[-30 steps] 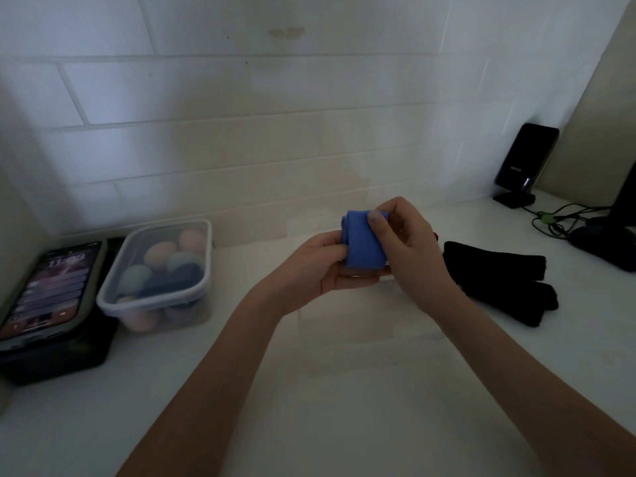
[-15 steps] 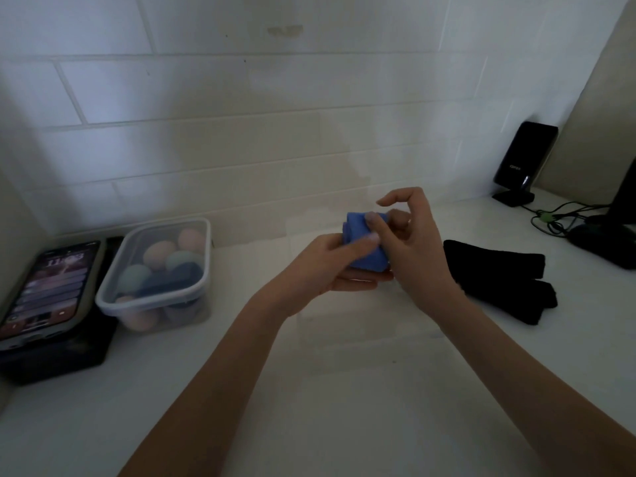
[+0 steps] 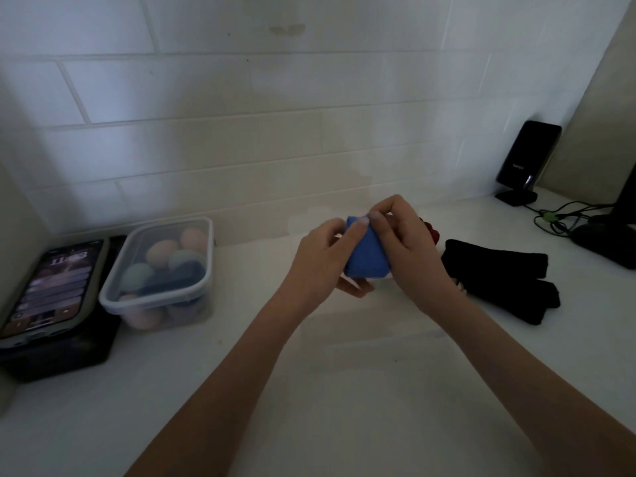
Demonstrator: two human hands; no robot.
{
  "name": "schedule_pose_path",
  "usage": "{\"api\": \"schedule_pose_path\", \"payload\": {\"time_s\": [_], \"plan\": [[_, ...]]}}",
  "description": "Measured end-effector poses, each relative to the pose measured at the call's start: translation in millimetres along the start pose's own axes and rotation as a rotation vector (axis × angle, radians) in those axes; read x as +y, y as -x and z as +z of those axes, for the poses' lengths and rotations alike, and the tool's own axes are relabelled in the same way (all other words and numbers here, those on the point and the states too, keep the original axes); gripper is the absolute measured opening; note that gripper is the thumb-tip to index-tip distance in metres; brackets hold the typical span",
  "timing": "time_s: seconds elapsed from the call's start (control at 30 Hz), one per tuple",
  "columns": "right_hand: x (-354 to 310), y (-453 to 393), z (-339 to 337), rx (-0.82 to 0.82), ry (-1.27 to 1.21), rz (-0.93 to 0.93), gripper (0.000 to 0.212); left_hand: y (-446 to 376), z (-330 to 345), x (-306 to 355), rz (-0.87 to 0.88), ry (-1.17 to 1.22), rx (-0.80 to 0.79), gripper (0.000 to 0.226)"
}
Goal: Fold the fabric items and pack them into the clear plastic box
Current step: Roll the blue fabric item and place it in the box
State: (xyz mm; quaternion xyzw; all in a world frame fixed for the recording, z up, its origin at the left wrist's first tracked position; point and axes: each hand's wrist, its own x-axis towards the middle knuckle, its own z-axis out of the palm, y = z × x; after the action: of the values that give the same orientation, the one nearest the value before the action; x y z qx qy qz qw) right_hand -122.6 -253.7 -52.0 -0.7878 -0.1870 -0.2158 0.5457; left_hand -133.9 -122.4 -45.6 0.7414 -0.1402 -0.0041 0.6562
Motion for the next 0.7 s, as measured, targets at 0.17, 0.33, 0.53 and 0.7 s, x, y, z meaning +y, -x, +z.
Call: {"api": "schedule_pose_path", "payload": {"time_s": [0.17, 0.33, 0.53, 0.7], "plan": [[-3.9, 1.3, 1.1, -0.045, -0.05, 0.072, 0.014, -0.3, 4.7, -8.3, 0.266, -0.329, 0.207, 0.032], [-14.1, 3.2, -1.2, -0.096, -0.177, 0.254, 0.013, -2.2, 0.9, -11.4, 0.343, -0.503, 0.305, 0.027], [-29.0, 13.2, -1.4, -0.149, -0.17, 0.39, 0.022, 5.2, -23.8, -14.7, 0.384, -0.694, 0.419, 0.035], [-32.9, 30.7, 4.3, -0.316, -0.066, 0.457, 0.017, 28.6, -41.9, -28.9, 0.385, -0.648, 0.522, 0.03]]}}
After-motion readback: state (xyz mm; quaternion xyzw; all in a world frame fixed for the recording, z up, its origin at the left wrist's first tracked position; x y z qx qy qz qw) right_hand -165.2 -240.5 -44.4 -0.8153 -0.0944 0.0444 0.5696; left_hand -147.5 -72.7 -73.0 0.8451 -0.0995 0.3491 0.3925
